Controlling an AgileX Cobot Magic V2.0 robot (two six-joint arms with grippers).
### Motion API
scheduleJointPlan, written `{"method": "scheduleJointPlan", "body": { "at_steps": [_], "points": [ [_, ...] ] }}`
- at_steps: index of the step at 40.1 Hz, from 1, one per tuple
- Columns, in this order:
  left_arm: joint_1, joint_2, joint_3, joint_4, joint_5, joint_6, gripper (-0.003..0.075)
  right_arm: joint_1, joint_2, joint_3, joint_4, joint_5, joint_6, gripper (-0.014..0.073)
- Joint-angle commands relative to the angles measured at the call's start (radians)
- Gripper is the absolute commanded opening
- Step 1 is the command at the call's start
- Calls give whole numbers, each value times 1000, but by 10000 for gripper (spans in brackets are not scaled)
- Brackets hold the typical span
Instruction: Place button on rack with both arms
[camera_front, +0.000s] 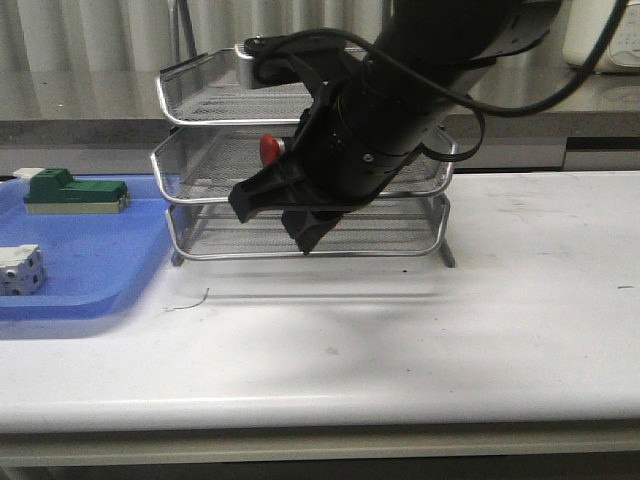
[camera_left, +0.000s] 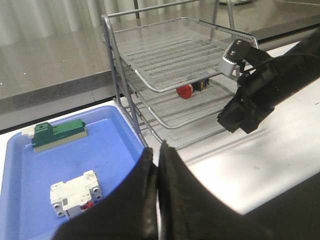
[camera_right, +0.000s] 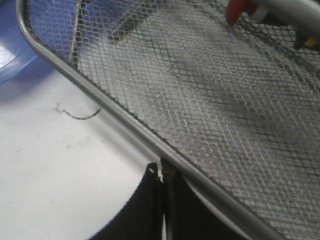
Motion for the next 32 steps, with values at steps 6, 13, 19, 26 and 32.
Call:
{"method": "scheduleJointPlan", "body": {
  "at_steps": [6,13,19,26,32],
  "points": [
    [4,10,-25,-16,-83,-9,-19,-16,-45,-77,-15,14,-3,-60],
    [4,10,-25,-16,-83,-9,-19,27,-148,-77,24,225,-3,-60],
    [4,10,-25,-16,-83,-9,-19,5,-292,-77,34,387,-3,-60],
    [4,10,-25,-16,-83,-9,-19,-153,-449,-74,31,514,-3,-60],
    [4,10,-25,-16,-83,-9,-19,-314,-575,-28,19,539,-3,-60]
  ]
}}
